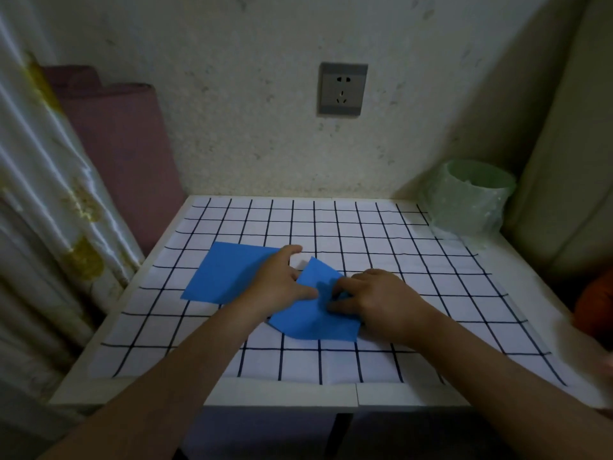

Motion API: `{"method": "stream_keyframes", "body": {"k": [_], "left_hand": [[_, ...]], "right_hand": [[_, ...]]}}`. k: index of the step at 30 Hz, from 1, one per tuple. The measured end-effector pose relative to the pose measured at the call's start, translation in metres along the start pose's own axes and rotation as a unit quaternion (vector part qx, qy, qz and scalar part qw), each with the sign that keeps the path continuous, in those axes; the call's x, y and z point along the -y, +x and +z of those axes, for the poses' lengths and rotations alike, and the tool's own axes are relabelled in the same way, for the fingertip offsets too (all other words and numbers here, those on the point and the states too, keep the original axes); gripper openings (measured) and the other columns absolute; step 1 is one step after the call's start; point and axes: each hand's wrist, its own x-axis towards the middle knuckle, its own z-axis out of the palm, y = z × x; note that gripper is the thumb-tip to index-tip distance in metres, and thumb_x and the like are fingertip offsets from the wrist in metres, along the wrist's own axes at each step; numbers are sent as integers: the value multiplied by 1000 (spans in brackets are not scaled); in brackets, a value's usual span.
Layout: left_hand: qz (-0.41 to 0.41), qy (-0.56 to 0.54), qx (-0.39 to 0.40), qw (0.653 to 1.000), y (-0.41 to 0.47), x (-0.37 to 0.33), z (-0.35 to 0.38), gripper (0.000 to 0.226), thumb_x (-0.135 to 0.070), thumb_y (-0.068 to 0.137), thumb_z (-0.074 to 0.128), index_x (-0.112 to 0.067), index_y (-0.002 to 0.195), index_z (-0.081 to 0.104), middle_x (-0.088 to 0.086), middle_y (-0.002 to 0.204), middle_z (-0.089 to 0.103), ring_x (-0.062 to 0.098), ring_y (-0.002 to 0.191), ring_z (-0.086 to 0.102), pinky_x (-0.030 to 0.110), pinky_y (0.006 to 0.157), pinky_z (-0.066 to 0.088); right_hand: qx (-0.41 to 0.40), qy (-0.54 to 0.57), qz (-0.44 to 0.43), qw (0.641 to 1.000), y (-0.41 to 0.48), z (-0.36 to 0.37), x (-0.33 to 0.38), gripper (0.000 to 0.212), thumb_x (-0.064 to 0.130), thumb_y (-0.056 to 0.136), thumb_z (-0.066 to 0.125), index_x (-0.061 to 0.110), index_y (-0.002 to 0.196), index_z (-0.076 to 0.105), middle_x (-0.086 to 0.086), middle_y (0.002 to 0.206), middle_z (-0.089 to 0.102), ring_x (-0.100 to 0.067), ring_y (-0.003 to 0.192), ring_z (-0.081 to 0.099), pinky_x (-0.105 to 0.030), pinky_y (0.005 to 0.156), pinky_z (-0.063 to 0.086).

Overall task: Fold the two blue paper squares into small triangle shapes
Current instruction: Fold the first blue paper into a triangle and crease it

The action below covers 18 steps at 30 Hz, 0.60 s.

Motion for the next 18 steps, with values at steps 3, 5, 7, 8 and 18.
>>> {"method": "stream_keyframes", "body": {"k": [3, 5, 7, 8, 18], "left_hand": [[30, 11, -17, 999, 5, 2, 0, 69, -13, 70, 87, -26, 130, 57, -10, 76, 64, 5, 67, 60, 15, 54, 46], [69, 19, 2, 997, 7, 2, -1, 40, -9, 74, 83, -35, 101, 70, -16, 76, 72, 3, 74, 68, 17, 64, 53], [101, 22, 19, 994, 5, -2, -3, 34, -9, 78, 79, -41, 85, 70, -23, 80, 73, 0, 81, 69, 11, 68, 52], [107, 13, 27, 994, 4, -4, -3, 33, -9, 81, 77, -41, 84, 70, -24, 82, 73, -2, 82, 69, 8, 68, 51], [88, -134, 48, 986, -7, -22, -1, 24, -42, 92, 62, -29, 108, 72, -8, 104, 74, 7, 98, 67, 23, 85, 52]], "right_hand": [[-34, 86, 43, 995, 1, 0, 2, 27, 41, 84, 64, 28, 105, 75, 5, 103, 69, -15, 86, 64, -35, 72, 54], [-63, 166, 111, 978, 2, 1, 1, 26, 45, 85, 64, 27, 101, 76, 8, 102, 67, -10, 89, 58, -36, 79, 50], [-89, 210, 189, 955, 2, 2, -3, 30, 49, 79, 70, 29, 100, 75, 13, 106, 62, -5, 95, 50, -32, 85, 47], [-102, 218, 217, 946, 2, 2, -6, 33, 51, 76, 73, 28, 100, 75, 14, 109, 60, -3, 98, 46, -29, 87, 45], [-136, 405, 340, 838, 6, -12, -19, 56, 29, 65, 88, 38, 99, 44, 8, 94, 63, -8, 77, 62, -19, 55, 52]]}}
